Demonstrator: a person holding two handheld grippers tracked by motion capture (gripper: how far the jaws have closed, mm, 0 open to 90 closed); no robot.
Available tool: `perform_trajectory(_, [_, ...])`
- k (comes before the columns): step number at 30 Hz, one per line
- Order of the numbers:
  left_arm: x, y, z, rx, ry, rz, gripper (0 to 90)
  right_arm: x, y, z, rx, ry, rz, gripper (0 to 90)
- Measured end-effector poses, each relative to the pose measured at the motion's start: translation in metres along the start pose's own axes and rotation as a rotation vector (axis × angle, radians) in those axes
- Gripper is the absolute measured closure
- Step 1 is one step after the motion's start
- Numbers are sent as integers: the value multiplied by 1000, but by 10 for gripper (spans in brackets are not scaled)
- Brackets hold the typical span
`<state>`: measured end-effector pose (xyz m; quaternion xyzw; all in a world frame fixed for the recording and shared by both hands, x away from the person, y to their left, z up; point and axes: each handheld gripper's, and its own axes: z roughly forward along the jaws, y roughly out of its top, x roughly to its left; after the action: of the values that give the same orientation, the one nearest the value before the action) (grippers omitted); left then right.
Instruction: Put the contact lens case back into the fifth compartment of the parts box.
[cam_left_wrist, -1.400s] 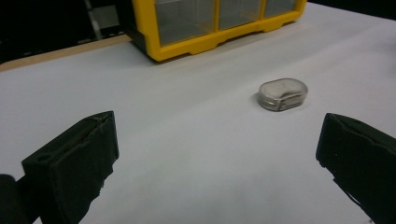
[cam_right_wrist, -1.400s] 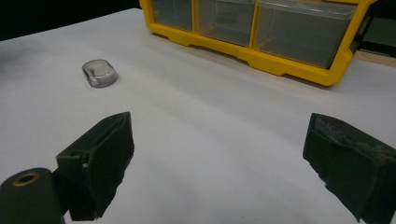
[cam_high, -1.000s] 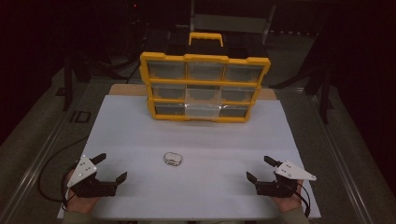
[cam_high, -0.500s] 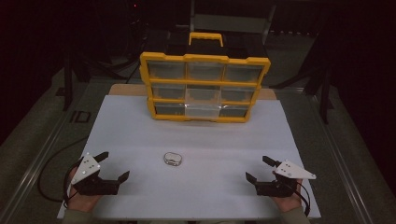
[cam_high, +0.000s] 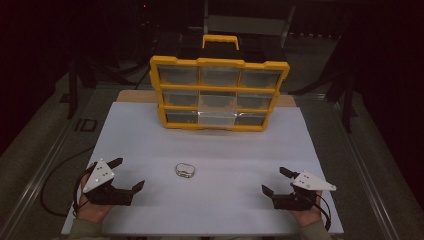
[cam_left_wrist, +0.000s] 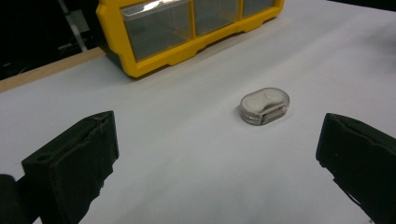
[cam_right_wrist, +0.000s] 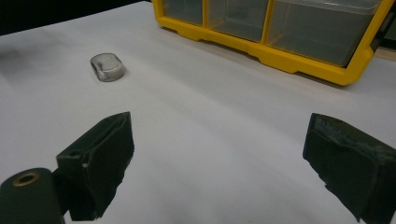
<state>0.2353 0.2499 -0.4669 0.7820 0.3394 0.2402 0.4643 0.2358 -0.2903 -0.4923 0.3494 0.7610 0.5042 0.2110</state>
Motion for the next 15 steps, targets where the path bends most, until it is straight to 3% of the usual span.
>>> perform_trajectory(15, [-2,22,14,33,-42,67,0,0,-1,3,9,6,3,84])
